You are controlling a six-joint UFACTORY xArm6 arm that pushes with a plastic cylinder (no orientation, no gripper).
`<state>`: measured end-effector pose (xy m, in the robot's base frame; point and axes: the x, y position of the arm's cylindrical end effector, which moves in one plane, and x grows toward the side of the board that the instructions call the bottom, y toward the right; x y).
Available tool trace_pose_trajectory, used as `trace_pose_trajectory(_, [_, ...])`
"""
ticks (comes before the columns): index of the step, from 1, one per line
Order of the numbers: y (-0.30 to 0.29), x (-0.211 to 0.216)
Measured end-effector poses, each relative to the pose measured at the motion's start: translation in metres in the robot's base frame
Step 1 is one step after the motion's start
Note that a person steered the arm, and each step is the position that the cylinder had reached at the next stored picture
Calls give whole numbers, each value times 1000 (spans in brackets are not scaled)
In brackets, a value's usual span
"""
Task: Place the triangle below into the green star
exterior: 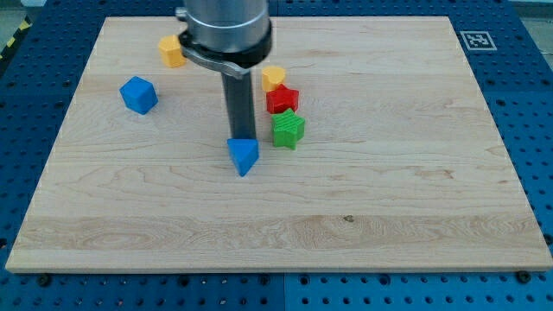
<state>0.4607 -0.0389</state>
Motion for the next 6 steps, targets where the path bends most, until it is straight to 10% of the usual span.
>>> trace_pose_trajectory(3, [-67,7])
trace_pose_trajectory(6, [-1,24])
